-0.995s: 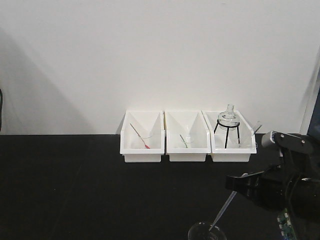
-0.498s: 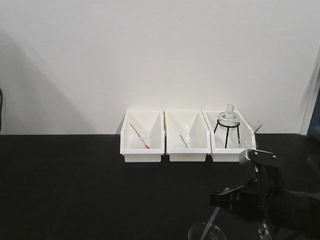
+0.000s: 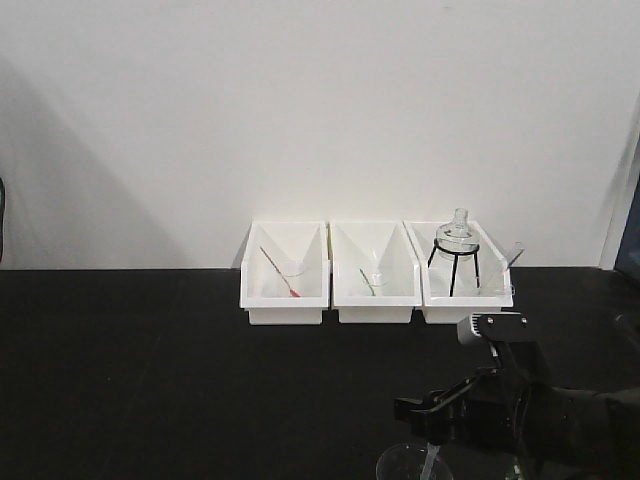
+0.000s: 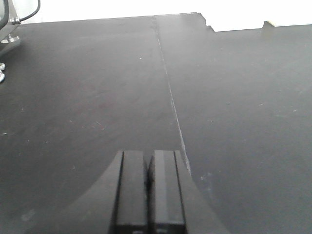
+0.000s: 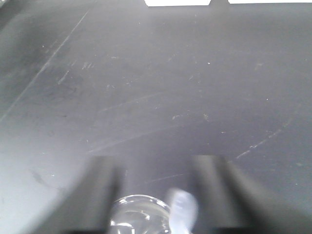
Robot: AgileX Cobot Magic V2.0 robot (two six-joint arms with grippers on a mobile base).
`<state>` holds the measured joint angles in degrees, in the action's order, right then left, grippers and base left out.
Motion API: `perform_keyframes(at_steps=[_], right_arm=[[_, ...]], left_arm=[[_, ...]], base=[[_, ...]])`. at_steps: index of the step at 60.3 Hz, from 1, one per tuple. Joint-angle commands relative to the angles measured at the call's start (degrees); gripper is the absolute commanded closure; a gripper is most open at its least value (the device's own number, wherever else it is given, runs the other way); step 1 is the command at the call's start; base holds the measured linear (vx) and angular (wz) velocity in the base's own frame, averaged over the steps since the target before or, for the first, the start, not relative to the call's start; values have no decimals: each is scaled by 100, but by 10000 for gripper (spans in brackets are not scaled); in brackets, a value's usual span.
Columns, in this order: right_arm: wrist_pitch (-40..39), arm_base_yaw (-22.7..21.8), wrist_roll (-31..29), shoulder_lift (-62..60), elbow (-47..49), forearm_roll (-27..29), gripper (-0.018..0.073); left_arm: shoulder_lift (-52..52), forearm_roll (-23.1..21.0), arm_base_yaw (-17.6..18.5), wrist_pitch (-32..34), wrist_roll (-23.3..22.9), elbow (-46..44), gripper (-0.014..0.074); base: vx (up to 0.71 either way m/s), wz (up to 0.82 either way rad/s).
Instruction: Grab transparent chemical and place on left bench
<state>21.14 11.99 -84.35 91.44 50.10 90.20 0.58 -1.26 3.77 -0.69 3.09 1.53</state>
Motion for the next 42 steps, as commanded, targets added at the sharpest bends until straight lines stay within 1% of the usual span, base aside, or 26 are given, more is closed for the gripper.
perform_keyframes(at_steps=[1,10,15,17,21,27,28,31,32,42], right_arm=[[177,-10,-242,-242,189,155,1],[31,-15,-592,-670,189,149,20],[-284,-15,-693,-1027,189,149,60],[-460,-15,-708,-1209,189,149,90],[-805,-15,-708,-1590,189,121,188],[-1212,-15,-708,-2123,169,57,400],[-1256,-15,-708,-2224,147,23,453],[-1401,-15,-708,-2477,88,-42,555],[-1440,-15,-707,-2547,54,-42,574],[-1830,-15,-835,-3335,-604,-54,568]], left_arm=[[110,-4,10,449,-45,93,600],[110,-4,10,449,-45,93,600],[110,-4,10,449,-45,93,600],[110,-4,10,449,-45,93,600],[110,-4,10,449,-45,93,600],[110,-4,10,449,-45,93,600],[110,-4,10,449,-45,93,600],[110,-4,10,449,-45,93,600],[110,-4,10,449,-45,93,600],[110,-4,10,449,-45,93,600]], base=[[0,0],[0,0],[0,0],[0,0],[0,0],[0,0],[0,0],[0,0],[0,0],[0,0]])
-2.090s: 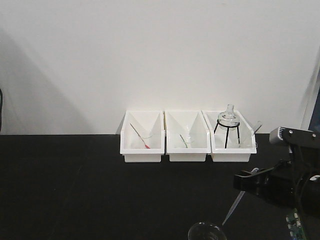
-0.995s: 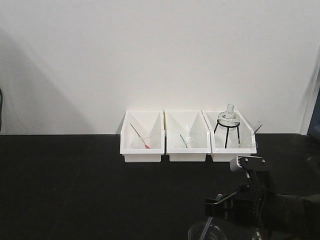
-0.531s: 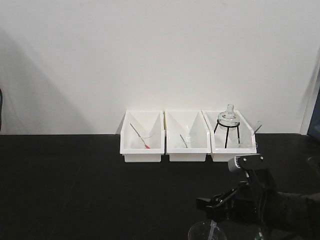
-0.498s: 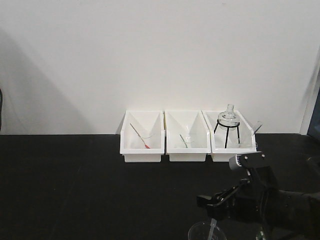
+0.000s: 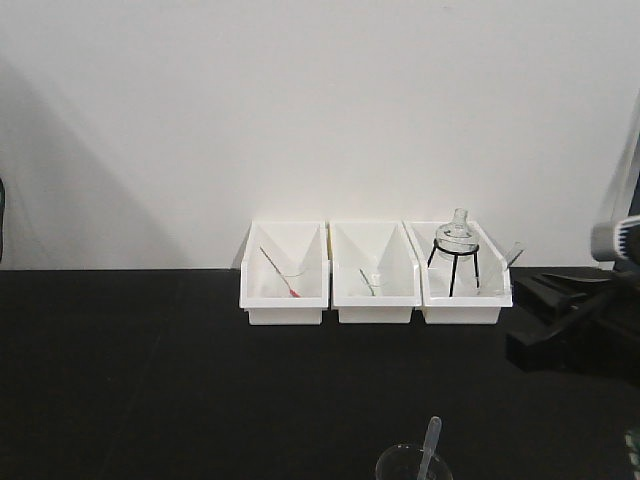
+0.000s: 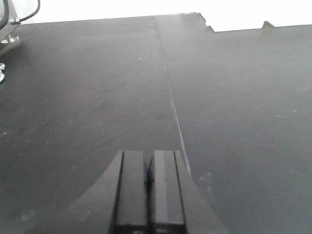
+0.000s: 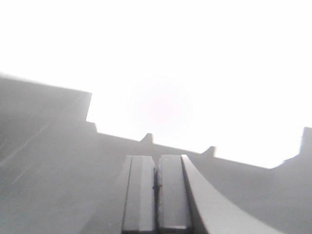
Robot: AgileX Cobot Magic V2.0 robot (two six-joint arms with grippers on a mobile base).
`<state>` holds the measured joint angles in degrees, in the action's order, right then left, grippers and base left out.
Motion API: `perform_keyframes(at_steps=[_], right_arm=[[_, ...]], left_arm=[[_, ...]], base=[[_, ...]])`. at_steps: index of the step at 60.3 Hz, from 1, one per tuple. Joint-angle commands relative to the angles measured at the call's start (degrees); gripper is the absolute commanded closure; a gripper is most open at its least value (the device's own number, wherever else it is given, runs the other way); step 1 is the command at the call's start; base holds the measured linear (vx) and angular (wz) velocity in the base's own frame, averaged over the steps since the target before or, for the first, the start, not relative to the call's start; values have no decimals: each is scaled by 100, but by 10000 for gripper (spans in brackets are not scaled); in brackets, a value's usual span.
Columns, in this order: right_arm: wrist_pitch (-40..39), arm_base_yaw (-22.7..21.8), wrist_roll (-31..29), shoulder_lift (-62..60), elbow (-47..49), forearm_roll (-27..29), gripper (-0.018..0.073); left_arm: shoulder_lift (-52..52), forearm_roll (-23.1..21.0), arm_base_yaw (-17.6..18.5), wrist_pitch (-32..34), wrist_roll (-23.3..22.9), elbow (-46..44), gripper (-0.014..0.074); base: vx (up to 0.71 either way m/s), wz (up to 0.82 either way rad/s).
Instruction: Grab transparent chemical and place on left bench
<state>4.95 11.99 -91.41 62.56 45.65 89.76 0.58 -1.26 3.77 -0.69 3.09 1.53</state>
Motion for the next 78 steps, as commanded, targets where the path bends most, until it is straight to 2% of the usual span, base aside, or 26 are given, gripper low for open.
perform_keyframes(at_steps=[1,10,21,78], right_arm=[[-239,-15,-153,-511,-238,-9,568],[-347,-15,-246,-1198,-1031,-9,567],[-372,-15,-258,-1710,-1440,1,567],[-387,-15,-239,-1941,-1514,55,567]], left_arm=[[110,-4,10,449,-45,93,600],[110,-4,10,449,-45,93,600],[110,-4,10,449,-45,93,600],[110,-4,10,449,-45,93,600]], base=[[0,0],[0,0],[0,0],[0,0]])
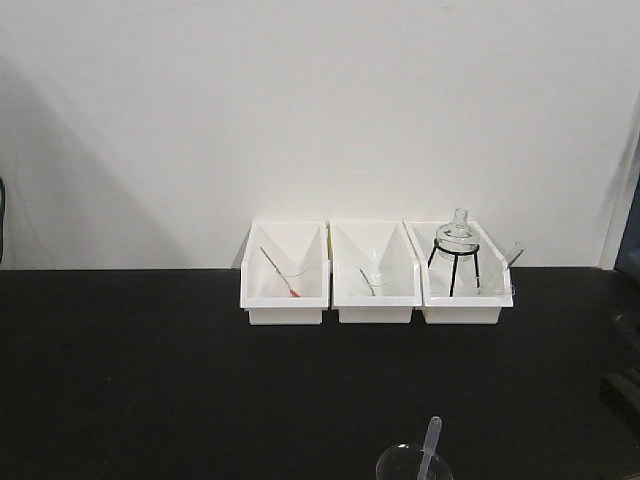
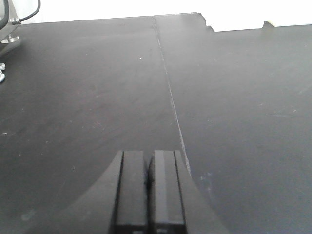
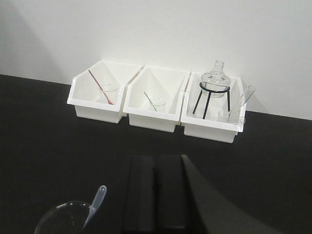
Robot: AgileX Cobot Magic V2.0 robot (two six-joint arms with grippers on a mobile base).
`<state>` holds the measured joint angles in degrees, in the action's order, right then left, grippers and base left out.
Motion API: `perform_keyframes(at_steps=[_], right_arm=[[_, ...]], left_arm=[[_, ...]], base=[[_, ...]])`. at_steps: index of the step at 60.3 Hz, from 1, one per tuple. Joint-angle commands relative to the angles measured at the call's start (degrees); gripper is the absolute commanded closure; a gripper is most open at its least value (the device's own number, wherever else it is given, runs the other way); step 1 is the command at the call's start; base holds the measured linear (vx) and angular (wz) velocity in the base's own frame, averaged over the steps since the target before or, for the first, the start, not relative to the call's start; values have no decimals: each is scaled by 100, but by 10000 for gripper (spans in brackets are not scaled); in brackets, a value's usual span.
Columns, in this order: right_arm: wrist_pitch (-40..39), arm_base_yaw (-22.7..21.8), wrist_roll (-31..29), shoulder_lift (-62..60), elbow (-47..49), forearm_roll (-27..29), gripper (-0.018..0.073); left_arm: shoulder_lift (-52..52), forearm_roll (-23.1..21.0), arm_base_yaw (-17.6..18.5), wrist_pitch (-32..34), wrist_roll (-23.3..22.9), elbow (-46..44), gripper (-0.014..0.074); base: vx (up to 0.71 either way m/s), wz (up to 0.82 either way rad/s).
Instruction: Grab transparent chemical and place on left bench
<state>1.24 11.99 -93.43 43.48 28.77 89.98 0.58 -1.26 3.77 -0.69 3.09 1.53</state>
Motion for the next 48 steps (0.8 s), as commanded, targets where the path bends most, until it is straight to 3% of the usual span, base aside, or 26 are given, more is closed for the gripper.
perform_keyframes(at_steps=[1,9,13,19,26,33,39,42,48], right_arm=[[-16,-15,-19,-33,173,33,567],[-2,-15,246,-21,173,37,567],[5,-15,667,-23,173,-364,567],[86,-15,2239,-35,173,-2118,567],[272,-15,5344,-35,173,-5404,567],[637,-15,8110,-126,173,-8218,567],[862,-15,9770,-376,171,-9694,567],[814,-15,10190,-575,128,-10158,567],[324,-15,10380,-1071,-207,-10458,567]], left_arm=[[110,-4,10,449,-45,93,600],[110,-4,10,449,-45,93,600],[110,-4,10,449,-45,93,600],[110,-4,10,449,-45,93,600],[110,-4,10,449,-45,93,600],[110,-4,10,449,-45,93,600],[110,-4,10,449,-45,93,600],[110,-4,10,449,-45,93,600],[110,-4,10,449,-45,93,600]], base=[[0,0],[0,0],[0,0],[0,0],[0,0],[0,0],[0,0],[0,0],[0,0]])
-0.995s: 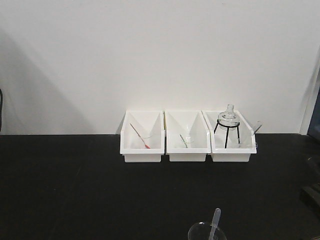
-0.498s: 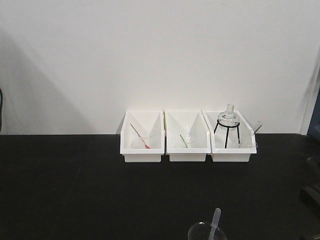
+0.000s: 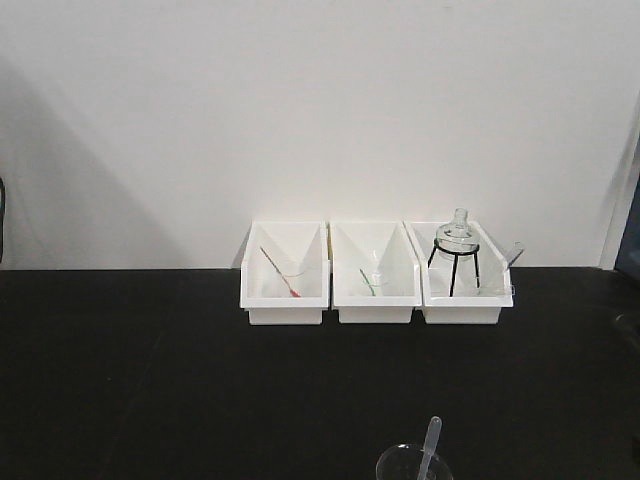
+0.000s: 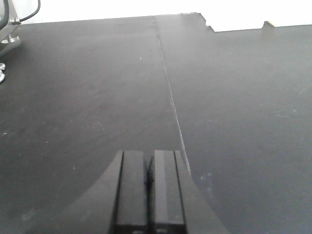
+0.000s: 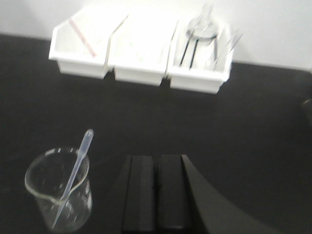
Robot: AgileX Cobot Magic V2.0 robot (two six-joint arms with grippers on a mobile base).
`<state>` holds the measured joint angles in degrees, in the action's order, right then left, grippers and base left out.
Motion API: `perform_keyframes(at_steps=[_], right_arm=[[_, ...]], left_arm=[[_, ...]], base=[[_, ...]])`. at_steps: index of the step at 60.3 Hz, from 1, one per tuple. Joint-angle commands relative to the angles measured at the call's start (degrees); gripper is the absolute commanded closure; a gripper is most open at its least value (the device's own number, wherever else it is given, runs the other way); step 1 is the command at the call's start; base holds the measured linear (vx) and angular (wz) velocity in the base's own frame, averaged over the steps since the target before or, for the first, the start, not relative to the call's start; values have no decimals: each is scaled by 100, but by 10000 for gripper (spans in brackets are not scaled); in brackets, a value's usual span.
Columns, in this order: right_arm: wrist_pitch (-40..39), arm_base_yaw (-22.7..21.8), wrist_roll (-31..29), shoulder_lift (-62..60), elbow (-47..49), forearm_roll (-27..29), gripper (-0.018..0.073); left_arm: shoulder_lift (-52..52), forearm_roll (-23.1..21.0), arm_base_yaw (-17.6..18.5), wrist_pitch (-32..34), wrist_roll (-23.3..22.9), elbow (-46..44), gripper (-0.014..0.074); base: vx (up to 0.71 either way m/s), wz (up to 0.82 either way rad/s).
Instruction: Grab transparent chemical and place on left bench
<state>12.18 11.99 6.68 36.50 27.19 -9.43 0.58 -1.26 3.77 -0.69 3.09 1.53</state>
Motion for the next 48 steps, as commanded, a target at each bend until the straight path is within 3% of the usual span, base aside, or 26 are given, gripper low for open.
perform_keyframes(at_steps=[1,10,29,36,48], right_arm=[[-910,-15,363,-457,-122,-534,567],[-1568,-15,362,-1339,-1068,-472,567],[-2067,-35,362,-3137,-2862,27,567],[-1575,-129,368,-3821,-2928,33,567],[-1588,-365,392,-3777,-2935,105,567]], left_arm=[[110,-4,10,449,-45,93,600],[110,-4,10,449,-45,93,600],[110,-4,10,449,-45,93,600],[110,-4,10,449,-45,93,600],[110,-4,10,449,-45,93,600]], base=[[0,0],[0,0],[0,0],[0,0],[0,0]])
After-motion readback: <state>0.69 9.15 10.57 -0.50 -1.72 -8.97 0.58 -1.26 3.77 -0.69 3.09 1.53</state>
